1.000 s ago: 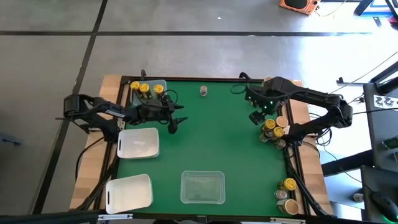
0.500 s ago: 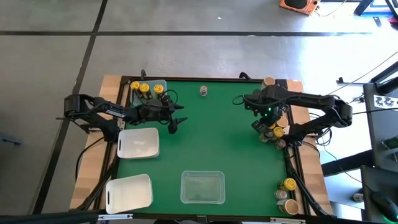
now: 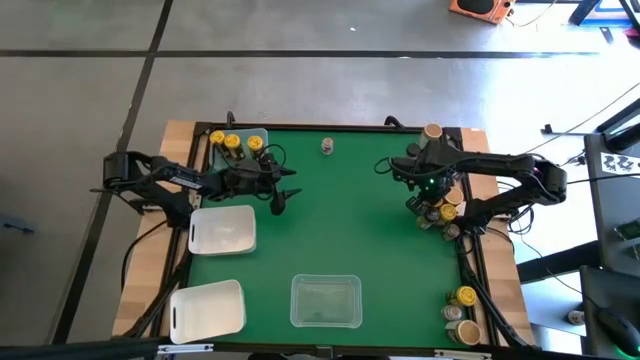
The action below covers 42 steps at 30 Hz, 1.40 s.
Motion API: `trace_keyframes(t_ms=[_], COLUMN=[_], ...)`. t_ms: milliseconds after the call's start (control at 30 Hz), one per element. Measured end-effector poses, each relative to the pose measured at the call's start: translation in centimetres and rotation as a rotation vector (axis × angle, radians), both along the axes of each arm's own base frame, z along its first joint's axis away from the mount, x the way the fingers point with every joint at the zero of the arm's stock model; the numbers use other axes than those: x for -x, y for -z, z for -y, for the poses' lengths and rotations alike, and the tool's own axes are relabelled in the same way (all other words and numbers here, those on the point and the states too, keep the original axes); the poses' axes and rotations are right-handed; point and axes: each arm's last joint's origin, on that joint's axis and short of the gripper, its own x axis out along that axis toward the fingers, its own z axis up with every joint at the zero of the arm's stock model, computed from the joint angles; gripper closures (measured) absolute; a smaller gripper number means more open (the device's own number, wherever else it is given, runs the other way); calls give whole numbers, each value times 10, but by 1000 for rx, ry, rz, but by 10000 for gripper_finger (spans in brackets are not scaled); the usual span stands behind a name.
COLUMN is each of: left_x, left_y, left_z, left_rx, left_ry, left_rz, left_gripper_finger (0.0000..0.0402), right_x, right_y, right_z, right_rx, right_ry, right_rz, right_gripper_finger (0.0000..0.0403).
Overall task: Sort spices by type
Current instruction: Put the yellow spice bottle into the top transparent bin
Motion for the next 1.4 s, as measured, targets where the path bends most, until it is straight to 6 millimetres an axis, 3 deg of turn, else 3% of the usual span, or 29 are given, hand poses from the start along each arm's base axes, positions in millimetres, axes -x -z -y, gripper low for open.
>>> trace_keyframes(t_ms=[367,633,800,900,1200,1400], left_x=[0,0,0,0,0,0], left_y=[0,0,0,0,0,0], left_z=[0,0,0,0,0,0], left_rx=[-3,-2,-2,-3,-2,-2], left_ry=[1,1,1,1,1,1], left_rz=[-1,-1,-2,-2,-7,-7], left_gripper_finger=[107,107,107,107,107,107], right_x=[-2,-17,-20,-29,-31,-27], right_y=[4,6,12,9,-17,-12], right_z=[2,9,9,12,14,10], right_rx=[48,157,119,154,186,129], right_ry=[-71,-114,-131,-155,-168,-78], right_rz=[21,156,181,280,274,249], right_gripper_finger=[386,386,386,386,386,374])
